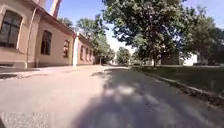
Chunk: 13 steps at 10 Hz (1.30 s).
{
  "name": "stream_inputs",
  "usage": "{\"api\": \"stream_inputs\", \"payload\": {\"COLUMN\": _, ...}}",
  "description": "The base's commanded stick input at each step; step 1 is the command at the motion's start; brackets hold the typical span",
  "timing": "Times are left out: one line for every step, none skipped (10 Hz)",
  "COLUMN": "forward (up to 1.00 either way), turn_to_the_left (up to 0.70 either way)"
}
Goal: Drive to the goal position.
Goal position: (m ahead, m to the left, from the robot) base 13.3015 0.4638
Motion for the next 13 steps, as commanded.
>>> {"api": "stream_inputs", "payload": {"forward": 0.7, "turn_to_the_left": 0.0}}
{"api": "stream_inputs", "payload": {"forward": 0.7, "turn_to_the_left": 0.0}}
{"api": "stream_inputs", "payload": {"forward": 0.7, "turn_to_the_left": 0.0}}
{"api": "stream_inputs", "payload": {"forward": 0.7, "turn_to_the_left": 0.0}}
{"api": "stream_inputs", "payload": {"forward": 0.7, "turn_to_the_left": 0.0}}
{"api": "stream_inputs", "payload": {"forward": 0.7, "turn_to_the_left": 0.0}}
{"api": "stream_inputs", "payload": {"forward": 0.7, "turn_to_the_left": 0.0}}
{"api": "stream_inputs", "payload": {"forward": 0.7, "turn_to_the_left": 0.0}}
{"api": "stream_inputs", "payload": {"forward": 0.7, "turn_to_the_left": 0.0}}
{"api": "stream_inputs", "payload": {"forward": 0.7, "turn_to_the_left": 0.0}}
{"api": "stream_inputs", "payload": {"forward": 0.7, "turn_to_the_left": 0.0}}
{"api": "stream_inputs", "payload": {"forward": 0.7, "turn_to_the_left": 0.0}}
{"api": "stream_inputs", "payload": {"forward": 0.7, "turn_to_the_left": 0.0}}
